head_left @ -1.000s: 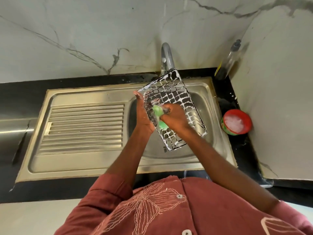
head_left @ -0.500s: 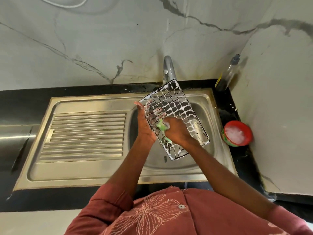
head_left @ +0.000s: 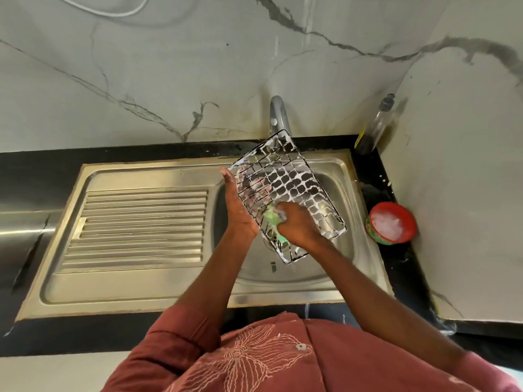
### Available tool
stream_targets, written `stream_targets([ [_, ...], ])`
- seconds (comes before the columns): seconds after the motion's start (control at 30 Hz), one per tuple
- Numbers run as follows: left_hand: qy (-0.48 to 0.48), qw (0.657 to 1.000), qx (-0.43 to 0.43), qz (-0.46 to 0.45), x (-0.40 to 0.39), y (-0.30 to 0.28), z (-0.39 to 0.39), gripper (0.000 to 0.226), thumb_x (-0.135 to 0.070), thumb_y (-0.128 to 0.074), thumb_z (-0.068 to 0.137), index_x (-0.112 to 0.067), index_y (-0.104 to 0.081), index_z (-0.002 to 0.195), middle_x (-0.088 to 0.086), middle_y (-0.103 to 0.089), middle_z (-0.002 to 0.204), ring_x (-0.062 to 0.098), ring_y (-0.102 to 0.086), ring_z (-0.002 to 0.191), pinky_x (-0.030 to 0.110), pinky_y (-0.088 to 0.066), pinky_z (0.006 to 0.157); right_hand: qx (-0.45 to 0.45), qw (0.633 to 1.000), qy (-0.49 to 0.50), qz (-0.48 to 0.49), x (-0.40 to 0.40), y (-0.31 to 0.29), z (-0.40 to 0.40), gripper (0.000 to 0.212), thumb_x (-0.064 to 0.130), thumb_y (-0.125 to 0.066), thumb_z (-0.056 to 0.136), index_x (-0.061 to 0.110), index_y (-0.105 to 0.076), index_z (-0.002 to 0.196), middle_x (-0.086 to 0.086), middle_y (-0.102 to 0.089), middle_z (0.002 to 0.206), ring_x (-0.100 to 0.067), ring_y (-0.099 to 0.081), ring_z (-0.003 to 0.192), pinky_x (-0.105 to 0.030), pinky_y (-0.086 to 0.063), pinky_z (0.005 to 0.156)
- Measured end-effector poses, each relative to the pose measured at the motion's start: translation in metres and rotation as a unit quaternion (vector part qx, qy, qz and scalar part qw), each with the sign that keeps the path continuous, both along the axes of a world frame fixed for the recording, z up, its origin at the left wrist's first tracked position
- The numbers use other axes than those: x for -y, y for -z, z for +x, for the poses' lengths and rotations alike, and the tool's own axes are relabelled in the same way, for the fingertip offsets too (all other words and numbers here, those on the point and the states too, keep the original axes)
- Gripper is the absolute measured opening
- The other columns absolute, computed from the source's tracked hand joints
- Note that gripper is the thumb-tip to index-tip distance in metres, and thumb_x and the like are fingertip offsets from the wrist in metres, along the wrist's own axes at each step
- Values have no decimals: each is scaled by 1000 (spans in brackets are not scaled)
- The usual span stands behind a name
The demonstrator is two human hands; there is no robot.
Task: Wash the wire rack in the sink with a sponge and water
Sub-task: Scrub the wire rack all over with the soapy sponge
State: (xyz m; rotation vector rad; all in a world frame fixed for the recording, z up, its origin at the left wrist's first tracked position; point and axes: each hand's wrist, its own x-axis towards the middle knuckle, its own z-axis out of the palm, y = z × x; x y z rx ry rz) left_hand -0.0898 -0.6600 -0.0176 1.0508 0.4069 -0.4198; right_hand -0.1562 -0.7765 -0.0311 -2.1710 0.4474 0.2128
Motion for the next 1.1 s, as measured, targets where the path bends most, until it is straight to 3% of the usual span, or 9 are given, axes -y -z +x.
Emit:
stream_targets([
  [0.1, 13, 1000, 13, 23, 2, 0, 2, 112, -97, -57, 64, -27, -50, 152, 12, -67, 136, 32, -71, 115, 56, -54, 101, -16, 999, -48, 22, -6, 3, -8, 49, -6, -63, 79, 13, -70, 123, -8, -71, 118, -24, -67, 103, -20, -48, 66],
  [0.2, 12, 999, 30, 43, -2, 1, 2, 101, -91, -50, 76, -27, -47, 154, 14, -66, 136, 28, -73, 111, 49, -57, 94, -31, 991, -111, 72, 1, -7, -19, 37, -9, -62, 77, 13, -75, 104, 2, -71, 94, -14, -65, 84, -22, -46, 63],
  [0.33, -5, 999, 34, 19, -6, 3, 2, 90, -85, -45, 86, -26, -47, 154, 13, -68, 132, 27, -73, 110, 55, -55, 100, -32, 997, -66, -8, 0, -4, -20, 42, -6, -60, 77, 13, -75, 112, -5, -74, 109, -20, -68, 95, -28, -54, 77],
  [0.43, -9, 1000, 30, -5, -5, -3, -2, 95, -88, -47, 80, -25, -49, 152, 12, -68, 134, 26, -72, 110, 51, -57, 96, -10, 997, 4, -82, -2, 7, -12, 41, 0, -63, 75, 18, -74, 110, -9, -75, 103, -27, -69, 95, -24, -46, 71],
  [0.53, -2, 999, 31, 10, -4, -8, -3, 93, -86, -51, 79, -25, -51, 150, 13, -67, 136, 27, -72, 112, 44, -59, 86, -26, 996, -36, -76, -6, 17, -10, 42, 0, -65, 73, 19, -73, 109, -9, -74, 102, -29, -69, 93, -22, -41, 69],
  [0.7, 8, 999, 44, 20, -4, 7, 5, 111, -95, -65, 60, -32, -52, 150, 9, -64, 141, 32, -65, 124, 59, -52, 104, -85, 983, -164, -7, 2, -2, -20, 41, -1, -73, 76, 14, -70, 114, -5, -71, 106, -22, -65, 92, -27, -51, 73],
  [0.9, -8, 999, 53, -3, -8, -13, 1, 98, -87, -59, 73, -28, -51, 151, 12, -64, 140, 33, -65, 124, 57, -53, 103, 2, 971, -134, -200, -8, -8, -9, 55, -1, -68, 71, 19, -70, 123, -14, -72, 119, -34, -66, 111, -36, -53, 89],
  [1.0, -14, 998, 60, 9, -6, -16, -2, 112, -95, -63, 58, -33, -50, 151, 8, -55, 152, 31, -54, 135, 58, -44, 111, -17, 960, -180, -215, -17, 4, -13, 46, 5, -72, 71, 23, -72, 113, -14, -73, 109, -37, -68, 103, -34, -52, 80],
  [1.1, -17, 997, 65, 34, -8, -13, -3, 115, -98, -65, 50, -37, -53, 147, 5, -54, 154, 31, -51, 138, 60, -40, 114, -46, 949, -228, -214, -13, 4, -24, 50, 1, -69, 78, 18, -71, 125, -11, -69, 128, -32, -63, 120, -32, -49, 96],
])
